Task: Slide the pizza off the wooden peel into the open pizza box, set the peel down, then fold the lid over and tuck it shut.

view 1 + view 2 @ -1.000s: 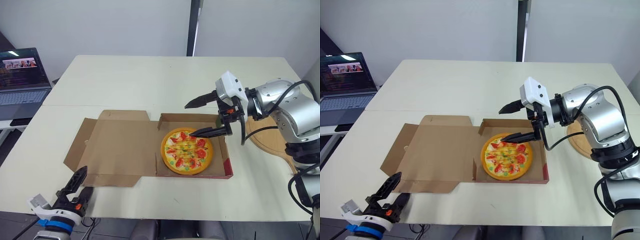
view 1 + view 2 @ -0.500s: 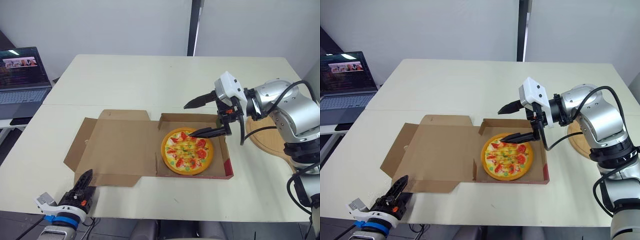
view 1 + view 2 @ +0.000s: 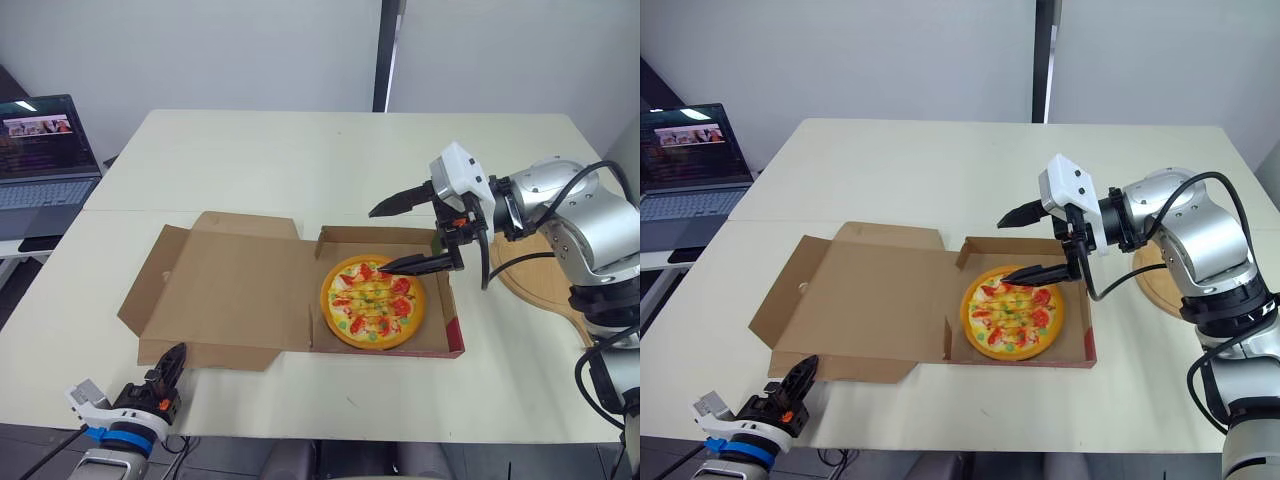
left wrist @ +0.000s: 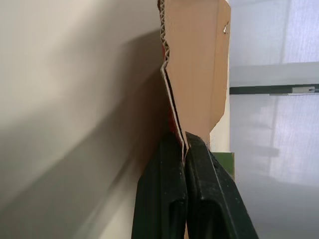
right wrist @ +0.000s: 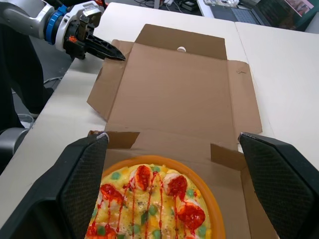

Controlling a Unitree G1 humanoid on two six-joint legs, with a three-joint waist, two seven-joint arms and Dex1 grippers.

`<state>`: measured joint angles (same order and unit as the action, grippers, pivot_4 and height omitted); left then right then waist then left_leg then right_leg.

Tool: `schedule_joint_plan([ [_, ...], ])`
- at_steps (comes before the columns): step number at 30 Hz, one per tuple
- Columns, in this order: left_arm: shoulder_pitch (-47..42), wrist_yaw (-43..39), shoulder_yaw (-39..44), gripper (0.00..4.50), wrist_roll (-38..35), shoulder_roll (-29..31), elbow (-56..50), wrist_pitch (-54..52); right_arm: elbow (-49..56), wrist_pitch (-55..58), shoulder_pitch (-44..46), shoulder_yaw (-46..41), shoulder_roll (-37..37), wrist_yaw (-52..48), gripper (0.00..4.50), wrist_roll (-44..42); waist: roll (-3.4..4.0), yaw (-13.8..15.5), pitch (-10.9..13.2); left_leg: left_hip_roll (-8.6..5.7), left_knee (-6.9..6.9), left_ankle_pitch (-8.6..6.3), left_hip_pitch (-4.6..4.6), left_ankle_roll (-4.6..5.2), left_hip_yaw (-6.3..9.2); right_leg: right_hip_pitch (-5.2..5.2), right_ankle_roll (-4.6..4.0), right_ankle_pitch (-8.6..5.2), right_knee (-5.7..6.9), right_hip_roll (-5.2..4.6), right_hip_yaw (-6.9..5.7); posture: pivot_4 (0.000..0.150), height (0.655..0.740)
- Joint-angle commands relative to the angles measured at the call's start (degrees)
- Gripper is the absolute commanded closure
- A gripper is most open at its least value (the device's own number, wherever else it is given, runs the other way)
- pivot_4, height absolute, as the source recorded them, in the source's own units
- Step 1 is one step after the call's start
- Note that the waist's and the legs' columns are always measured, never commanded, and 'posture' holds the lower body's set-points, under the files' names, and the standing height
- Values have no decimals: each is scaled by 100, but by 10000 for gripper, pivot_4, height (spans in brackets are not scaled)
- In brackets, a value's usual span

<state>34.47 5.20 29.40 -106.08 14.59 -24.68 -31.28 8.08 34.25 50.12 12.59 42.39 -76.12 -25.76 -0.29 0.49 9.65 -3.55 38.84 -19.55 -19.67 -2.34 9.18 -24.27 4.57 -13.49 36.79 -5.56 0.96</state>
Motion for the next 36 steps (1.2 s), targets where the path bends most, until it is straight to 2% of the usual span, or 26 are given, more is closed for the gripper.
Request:
schedule_joint_plan([
  [1,95,-261,225,44782,205,266,-348,-55,77,-147,-56,-221,74,155,0,102,-3,-9,2,0,0,-1,0,-1,1,0,0,0,-1,1,-1,1500,7400],
  [9,-222,-608,379,44782,255,918,-521,-150,-22,-459,-255,-233,-21,878,0,613,-5,-21,3,3,-1,-1,-2,-2,1,-3,-1,-1,-1,4,0,1500,7400],
  [14,-630,-741,433,44782,334,1423,-619,-234,-644,-641,-123,-255,16,1375,0,1118,-6,-19,3,1,-1,-1,-2,-4,1,-4,-2,0,0,4,1,1500,7400],
  [17,-944,-714,396,45000,272,1734,-765,-285,-1253,-837,31,-212,45,1758,6246,1576,-6,-18,4,1,-1,-1,-3,-5,1,-5,-4,1,0,4,1,1500,7400],
  [22,-1350,-798,296,45000,296,2026,-805,-374,-2440,-1629,201,131,32,2156,23486,2520,-6,-56,4,2,-3,-1,-3,-6,-3,-8,-5,1,0,5,4,1500,7400],
  [28,-1586,-1079,245,45000,505,2232,-590,-565,-4715,-2825,940,730,-358,2523,44386,3601,-4,-109,6,7,-9,-1,-5,-7,-9,-17,-9,2,2,10,9,1500,7400],
  [32,-1751,-1252,257,45000,646,2350,-358,-684,-5869,-3419,1290,969,-600,2417,44386,3977,-4,-159,6,10,-11,-1,-5,-8,-10,-18,-13,2,1,15,10,1500,7400],
  [36,-2187,-1499,151,45000,880,2599,-1,-894,-6321,-3864,1396,1066,-638,1852,44386,4112,-4,-148,7,7,-9,-1,-9,-8,-3,-18,-14,3,1,15,7,1500,7400],
])
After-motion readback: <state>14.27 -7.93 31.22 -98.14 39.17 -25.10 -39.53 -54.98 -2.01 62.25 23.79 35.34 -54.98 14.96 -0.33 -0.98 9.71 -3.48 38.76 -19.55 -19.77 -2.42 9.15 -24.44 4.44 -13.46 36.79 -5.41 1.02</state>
